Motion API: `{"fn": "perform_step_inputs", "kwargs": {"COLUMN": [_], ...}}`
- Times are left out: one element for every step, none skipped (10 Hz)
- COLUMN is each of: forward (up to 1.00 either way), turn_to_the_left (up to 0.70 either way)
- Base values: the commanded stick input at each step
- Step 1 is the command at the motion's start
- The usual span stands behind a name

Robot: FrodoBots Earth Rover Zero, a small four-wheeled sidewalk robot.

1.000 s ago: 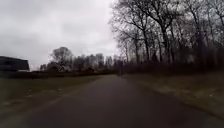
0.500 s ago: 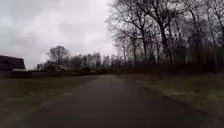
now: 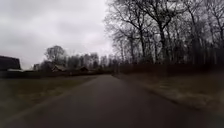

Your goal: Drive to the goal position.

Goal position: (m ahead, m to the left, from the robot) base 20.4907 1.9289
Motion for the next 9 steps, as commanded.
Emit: {"fn": "perform_step_inputs", "kwargs": {"forward": [1.00, 1.00, 1.00, 1.00, 1.00, 1.00, 1.00, 1.00, 1.00], "turn_to_the_left": [0.00, 0.10, 0.20, 0.40, 0.40, 0.40, 0.40, 0.40, 0.34]}}
